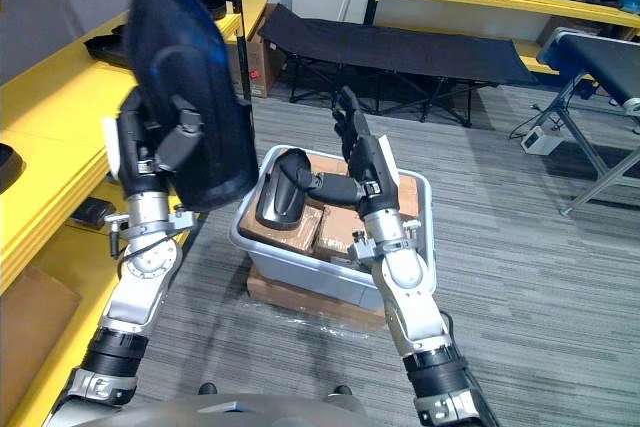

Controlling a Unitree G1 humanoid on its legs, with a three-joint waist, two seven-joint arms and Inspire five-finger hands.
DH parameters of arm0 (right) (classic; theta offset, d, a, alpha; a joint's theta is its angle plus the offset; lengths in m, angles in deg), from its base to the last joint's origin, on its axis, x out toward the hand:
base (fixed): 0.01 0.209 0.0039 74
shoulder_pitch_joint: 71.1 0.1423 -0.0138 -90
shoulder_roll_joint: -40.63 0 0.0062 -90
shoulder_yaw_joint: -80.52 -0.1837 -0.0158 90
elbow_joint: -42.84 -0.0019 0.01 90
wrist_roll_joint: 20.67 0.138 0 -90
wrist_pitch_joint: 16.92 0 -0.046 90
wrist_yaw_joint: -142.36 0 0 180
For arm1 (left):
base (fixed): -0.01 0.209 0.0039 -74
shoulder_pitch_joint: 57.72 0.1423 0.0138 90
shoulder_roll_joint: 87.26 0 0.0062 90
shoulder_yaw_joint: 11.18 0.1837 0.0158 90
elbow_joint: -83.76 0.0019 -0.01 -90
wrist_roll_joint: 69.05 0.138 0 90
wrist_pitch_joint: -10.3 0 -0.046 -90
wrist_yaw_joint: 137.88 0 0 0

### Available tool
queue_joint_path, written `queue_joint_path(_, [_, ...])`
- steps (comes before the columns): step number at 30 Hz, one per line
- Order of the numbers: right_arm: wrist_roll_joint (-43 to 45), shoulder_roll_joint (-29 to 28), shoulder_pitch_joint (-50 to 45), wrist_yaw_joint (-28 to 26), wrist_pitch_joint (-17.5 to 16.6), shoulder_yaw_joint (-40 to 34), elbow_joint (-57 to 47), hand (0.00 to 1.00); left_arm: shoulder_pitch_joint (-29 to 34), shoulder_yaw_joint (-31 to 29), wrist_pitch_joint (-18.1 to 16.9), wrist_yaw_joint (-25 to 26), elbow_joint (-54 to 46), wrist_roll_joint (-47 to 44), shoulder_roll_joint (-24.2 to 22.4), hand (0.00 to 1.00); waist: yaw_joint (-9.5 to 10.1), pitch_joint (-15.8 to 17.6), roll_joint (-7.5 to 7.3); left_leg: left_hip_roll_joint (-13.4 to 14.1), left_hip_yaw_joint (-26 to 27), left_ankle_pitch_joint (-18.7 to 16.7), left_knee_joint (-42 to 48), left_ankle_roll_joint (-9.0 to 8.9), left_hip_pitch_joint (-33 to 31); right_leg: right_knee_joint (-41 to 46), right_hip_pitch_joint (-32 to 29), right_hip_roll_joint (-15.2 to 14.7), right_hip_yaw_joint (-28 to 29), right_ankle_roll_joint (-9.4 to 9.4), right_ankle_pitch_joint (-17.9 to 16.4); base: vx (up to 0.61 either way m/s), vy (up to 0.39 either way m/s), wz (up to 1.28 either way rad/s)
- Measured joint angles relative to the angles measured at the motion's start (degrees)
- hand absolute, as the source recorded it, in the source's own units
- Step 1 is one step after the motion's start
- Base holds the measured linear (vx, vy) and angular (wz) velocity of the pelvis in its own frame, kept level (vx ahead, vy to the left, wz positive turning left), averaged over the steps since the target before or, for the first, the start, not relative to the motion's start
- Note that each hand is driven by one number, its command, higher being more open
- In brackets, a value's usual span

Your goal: Walk over and take three plastic housings, then place them on the shelf

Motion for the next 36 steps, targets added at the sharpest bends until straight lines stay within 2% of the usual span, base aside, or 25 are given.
queue_joint_path(4, [8.4,-2.7,-4.1,-6.6,0.0,-1.0,-0.6,1.0,1.4,-2.5,-1.6,1.3,0.0,-0.1,-0.2,0.0,0.11,0.1,-0.18,0.0,0.0,-0.2,0.0,0.0,-0.1,0.0,-0.1,0.0,0.0,-0.25,-0.3,0.0,0.0,0.0])
queue_joint_path(6, [8.7,-4.6,-6.7,-7.5,0.0,-3.0,-0.5,1.0,3.4,-3.4,-3.4,0.7,0.0,-0.9,-0.7,0.0,0.04,0.2,-0.2,0.0,0.2,-0.4,0.0,0.04,-0.2,0.0,-0.2,0.0,0.0,-0.33,-0.4,0.0,0.0,0.0])
queue_joint_path(9, [10.2,-7.2,-10.6,-7.5,-0.1,-7.5,0.6,1.0,8.3,-4.5,-6.5,-1.3,0.0,-6.0,-2.9,0.0,-0.09,0.3,-0.27,0.0,0.4,-0.5,0.0,0.02,-0.3,-0.1,-0.5,0.0,0.3,-0.29,-0.4,0.0,0.0,-0.04])
queue_joint_path(12, [13.8,-9.1,-11.7,-7.0,-0.4,-11.9,3.8,1.0,12.2,-5.1,-7.9,-2.8,0.0,-12.6,-5.4,0.0,-0.32,0.5,-0.37,0.0,0.5,-0.5,0.0,0.02,-0.6,-0.1,-0.8,0.0,0.4,-0.28,-0.4,0.0,0.0,-0.01])
queue_joint_path(16, [13.3,-10.1,-12.6,-3.6,-0.6,-15.3,5.0,1.0,15.3,-7.5,-10.4,-3.7,0.0,-18.5,-7.0,0.0,-0.38,1.3,-0.18,0.0,0.4,-0.3,0.0,0.09,-0.9,0.0,-0.7,0.0,0.4,0.14,-0.1,0.0,0.0,0.0])
queue_joint_path(20, [13.6,-10.1,-12.5,-3.3,-0.7,-15.4,5.0,1.0,16.5,-9.6,-11.8,-3.3,-0.3,-18.6,-7.2,0.0,0.19,1.3,-0.12,-0.1,-0.3,-0.3,0.0,0.11,-1.0,-0.1,-0.3,-0.1,-0.4,0.14,-0.1,0.0,-0.001,0.09])
queue_joint_path(23, [13.6,-10.3,-12.5,-3.5,-0.7,-14.8,5.0,1.0,18.5,-10.6,-11.8,-2.6,-5.3,-18.6,-8.8,0.0,0.63,1.4,-0.08,-0.6,-3.1,0.0,0.0,0.12,-2.3,-0.1,0.5,-0.5,-3.2,0.34,-0.7,-0.03,-0.01,0.47])
queue_joint_path(27, [10.9,-10.4,-11.5,-2.8,-0.6,-11.0,6.5,1.0,21.3,-12.9,-11.8,-3.7,-13.0,-18.7,-10.2,0.0,3.44,1.6,0.05,-1.2,-7.6,0.6,0.0,-0.17,-4.4,-0.2,1.6,-0.7,-8.0,0.15,-1.6,-0.03,-0.014,0.61])
queue_joint_path(28, [9.5,-10.3,-11.4,-2.7,-0.6,-9.0,7.0,1.0,22.6,-14.1,-11.7,-4.8,-15.0,-19.3,-10.7,0.0,4.93,1.6,0.08,-1.3,-8.7,0.6,0.0,-0.19,-4.5,-0.2,2.3,-0.6,-9.3,0.14,-1.9,0.02,-0.043,0.46])
queue_joint_path(32, [3.7,-10.1,-6.7,-2.7,-0.6,-3.3,11.0,1.0,27.3,-17.5,-11.3,-11.7,-17.9,-25.4,-10.8,0.0,8.56,1.7,0.09,-2.2,-12.9,1.5,0.0,0.24,-5.7,-0.1,4.1,-0.7,-13.5,0.72,-2.6,0.02,-0.033,0.54])
queue_joint_path(34, [3.2,-10.1,-4.0,-2.4,-0.6,-2.5,12.5,1.0,28.8,-18.4,-11.1,-13.8,-17.9,-27.7,-10.8,0.0,9.98,1.9,-0.23,-2.4,-13.6,1.6,0.0,0.26,-6.0,-0.1,4.3,-0.7,-14.3,0.74,-2.6,0.01,-0.009,0.24])
queue_joint_path(36, [1.4,-10.1,-2.3,-1.8,-0.6,-2.3,12.9,1.0,30.1,-18.7,-11.0,-15.7,-17.9,-29.7,-10.8,0.0,10.55,2.2,-0.73,-2.5,-14.1,1.6,0.0,0.28,-6.0,-0.1,4.7,-0.8,-14.9,0.71,-2.8,0.0,-0.011,0.17])
